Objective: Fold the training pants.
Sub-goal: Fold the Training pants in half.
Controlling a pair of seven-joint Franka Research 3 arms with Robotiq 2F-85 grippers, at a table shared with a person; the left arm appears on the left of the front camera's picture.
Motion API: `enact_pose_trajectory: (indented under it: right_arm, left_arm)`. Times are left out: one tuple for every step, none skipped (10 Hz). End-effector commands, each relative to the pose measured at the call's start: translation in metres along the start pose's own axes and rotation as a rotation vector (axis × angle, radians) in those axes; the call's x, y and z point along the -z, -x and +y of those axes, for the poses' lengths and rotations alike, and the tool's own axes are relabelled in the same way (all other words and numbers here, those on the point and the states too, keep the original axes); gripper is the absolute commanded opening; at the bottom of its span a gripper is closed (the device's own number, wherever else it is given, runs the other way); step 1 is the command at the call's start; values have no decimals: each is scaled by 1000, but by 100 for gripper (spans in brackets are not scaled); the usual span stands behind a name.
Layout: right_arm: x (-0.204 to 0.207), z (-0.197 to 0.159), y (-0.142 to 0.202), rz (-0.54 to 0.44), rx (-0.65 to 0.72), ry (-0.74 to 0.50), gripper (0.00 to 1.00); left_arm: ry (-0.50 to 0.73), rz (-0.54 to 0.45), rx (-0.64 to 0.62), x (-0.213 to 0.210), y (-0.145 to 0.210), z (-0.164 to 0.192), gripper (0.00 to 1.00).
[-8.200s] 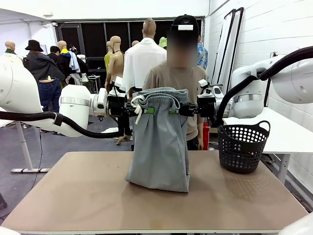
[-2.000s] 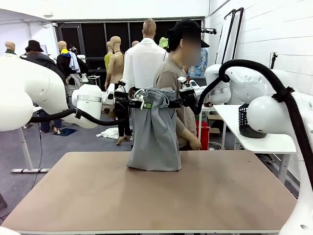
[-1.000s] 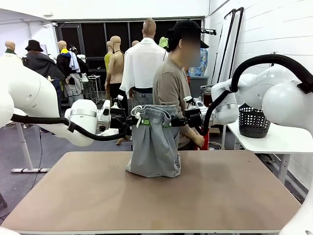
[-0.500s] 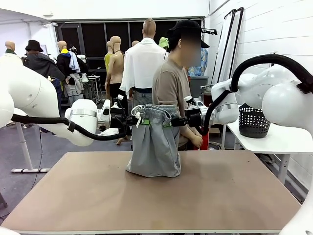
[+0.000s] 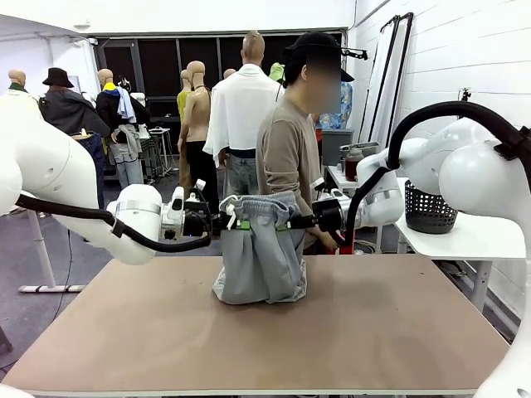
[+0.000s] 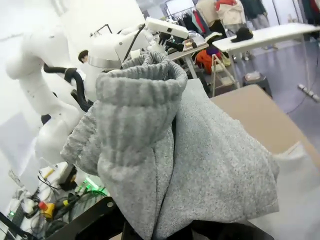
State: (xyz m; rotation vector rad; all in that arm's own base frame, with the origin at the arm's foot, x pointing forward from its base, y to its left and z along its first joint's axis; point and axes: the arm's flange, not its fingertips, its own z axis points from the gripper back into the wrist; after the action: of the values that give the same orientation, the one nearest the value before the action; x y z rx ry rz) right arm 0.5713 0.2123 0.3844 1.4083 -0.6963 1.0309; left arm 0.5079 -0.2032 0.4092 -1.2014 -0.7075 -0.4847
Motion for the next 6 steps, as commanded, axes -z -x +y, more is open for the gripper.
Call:
enact_pose_trajectory:
  right_arm:
    - [-10, 4, 17, -50, 114, 5, 0]
    - [-9, 3, 32, -70, 171, 3, 0]
    - [-8, 2, 44, -92, 213, -2, 0]
    - [-9, 0, 59, -124, 281, -1, 0]
    - [-12, -8, 70, -141, 329, 25, 0]
    - [-15, -15, 77, -152, 371, 36, 0]
  left_arm:
    - [-31, -54, -132, -19, 16, -1, 0]
    - [-45, -42, -222, -17, 32, 5, 0]
    - [-52, -29, -279, -15, 42, 12, 0]
    - [-61, -13, -350, -13, 53, 19, 0]
    - [-72, 0, -385, -10, 56, 29, 0]
    - [-89, 5, -419, -9, 55, 43, 0]
